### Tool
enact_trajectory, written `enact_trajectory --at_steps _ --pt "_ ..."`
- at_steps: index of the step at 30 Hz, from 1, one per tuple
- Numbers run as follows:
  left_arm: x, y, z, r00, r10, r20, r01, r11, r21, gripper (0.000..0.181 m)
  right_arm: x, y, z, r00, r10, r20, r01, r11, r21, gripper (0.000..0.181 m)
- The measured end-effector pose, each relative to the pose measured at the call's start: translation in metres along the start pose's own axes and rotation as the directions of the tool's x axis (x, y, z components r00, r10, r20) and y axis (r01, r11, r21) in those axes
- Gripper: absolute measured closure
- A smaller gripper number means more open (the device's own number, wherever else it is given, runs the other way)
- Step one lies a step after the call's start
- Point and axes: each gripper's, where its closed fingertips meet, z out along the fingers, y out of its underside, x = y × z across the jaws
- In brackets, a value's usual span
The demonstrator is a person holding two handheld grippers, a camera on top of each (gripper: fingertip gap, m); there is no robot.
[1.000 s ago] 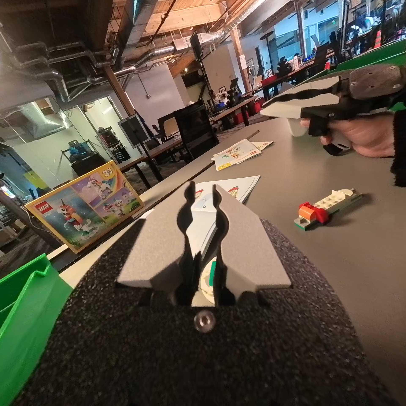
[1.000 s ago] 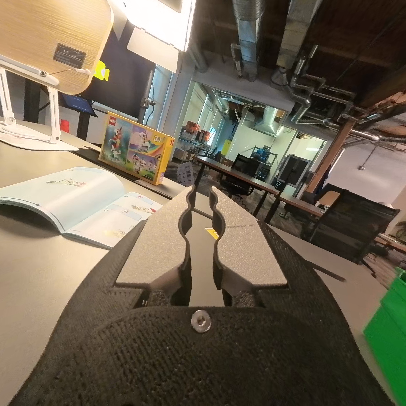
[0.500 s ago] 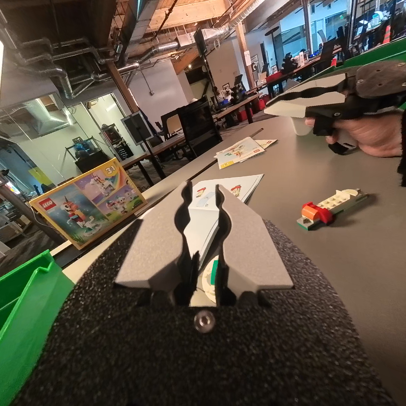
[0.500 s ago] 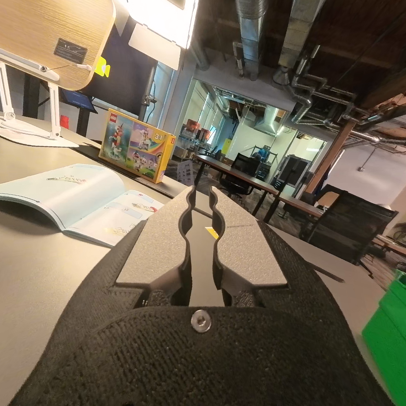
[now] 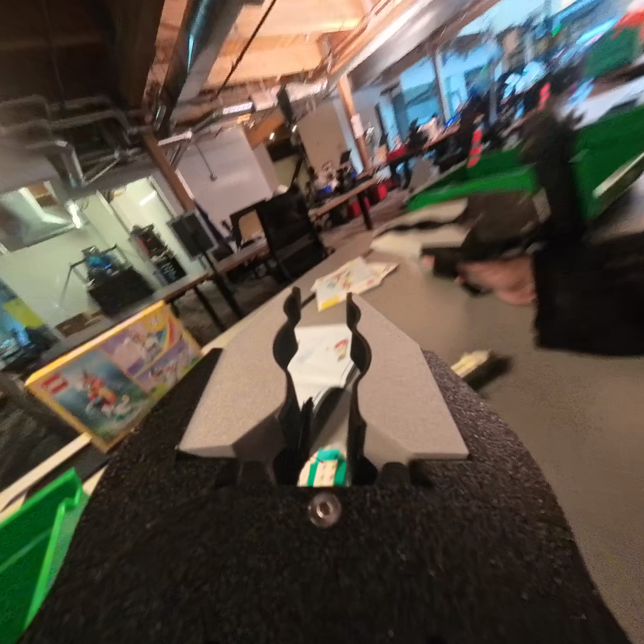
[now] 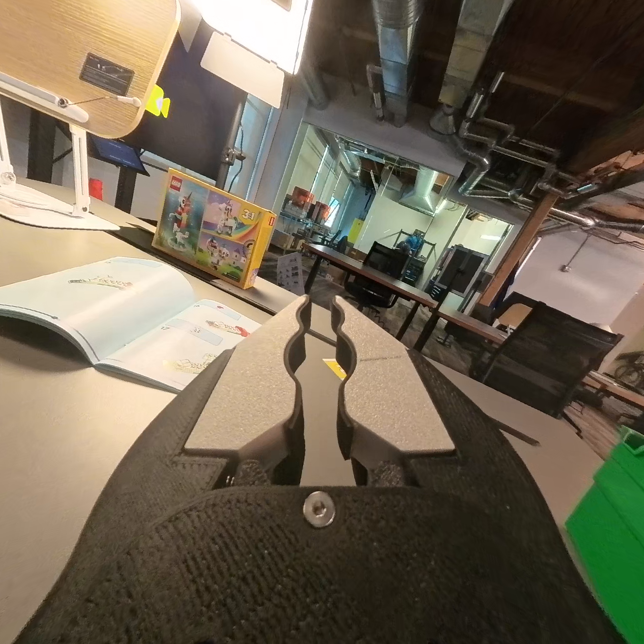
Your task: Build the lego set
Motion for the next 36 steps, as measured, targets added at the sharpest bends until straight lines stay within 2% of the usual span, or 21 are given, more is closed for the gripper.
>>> enact_trajectory --at_steps 3,5,6,7,9,10,12,13,15,16,19,21,27,33,36 --pt "-0.012 -0.058 -0.021 0.993 -0.118 0.026 0.116 0.991 0.068 0.149 0.003 0.000 0.000 1.000 0.007 -0.013 -0.007 1.000 -0.002 0.172" --pt "-0.041 -0.077 -0.047 0.973 -0.212 0.086 0.205 0.975 0.085 0.145 0.002 0.001 0.000 1.000 0.005 -0.012 -0.005 1.000 -0.003 0.172" --pt "-0.062 -0.077 -0.062 0.961 -0.233 0.146 0.225 0.972 0.071 0.145 0.002 0.001 0.000 1.000 0.003 -0.010 -0.003 1.000 -0.004 0.173" --pt "-0.085 -0.071 -0.079 0.949 -0.224 0.221 0.224 0.974 0.026 0.148 0.002 0.001 0.000 1.000 0.001 -0.008 -0.001 1.000 -0.005 0.173" --pt "-0.135 -0.043 -0.118 0.908 -0.144 0.393 0.212 0.968 -0.135 0.154 0.001 0.001 0.000 1.000 0.001 -0.005 -0.001 1.000 -0.004 0.173" --pt "-0.157 -0.024 -0.136 0.880 -0.114 0.461 0.240 0.945 -0.223 0.154 0.001 0.001 0.000 1.000 0.004 -0.003 -0.004 1.000 -0.002 0.173" --pt "-0.180 0.023 -0.161 0.857 -0.149 0.493 0.364 0.853 -0.375 0.153 0.002 0.000 0.000 1.000 0.015 -0.003 -0.015 1.000 0.003 0.174" --pt "-0.176 0.047 -0.163 0.872 -0.219 0.439 0.422 0.790 -0.445 0.155 0.002 0.000 0.001 1.000 0.020 -0.003 -0.020 1.000 0.005 0.174" --pt "-0.151 0.084 -0.159 0.879 -0.395 0.267 0.475 0.679 -0.560 0.179 0.002 0.000 0.000 1.000 0.024 0.000 -0.024 1.000 0.008 0.174" --pt "-0.149 0.103 -0.160 0.865 -0.423 0.270 0.495 0.631 -0.598 0.170 0.002 0.000 0.000 1.000 0.023 0.003 -0.023 1.000 0.007 0.174" --pt "-0.141 0.158 -0.170 0.868 -0.387 0.311 0.475 0.464 -0.748 0.160 -0.001 -0.001 0.000 1.000 0.015 0.012 -0.015 1.000 0.008 0.175" --pt "-0.141 0.181 -0.173 0.874 -0.355 0.331 0.463 0.403 -0.790 0.157 -0.002 -0.001 0.000 1.000 0.010 0.017 -0.010 1.000 0.007 0.175" --pt "-0.142 0.197 -0.165 0.855 -0.414 0.313 0.477 0.391 -0.787 0.153 -0.003 -0.001 0.000 1.000 0.011 0.024 -0.011 1.000 0.008 0.175" --pt "-0.144 0.200 -0.163 0.840 -0.444 0.310 0.495 0.396 -0.773 0.166 -0.004 -0.001 0.001 1.000 0.007 0.030 -0.007 1.000 0.006 0.175" --pt "-0.146 0.198 -0.163 0.843 -0.445 0.301 0.495 0.426 -0.757 0.169 -0.005 -0.001 0.001 0.999 0.003 0.033 -0.004 1.000 0.006 0.175"
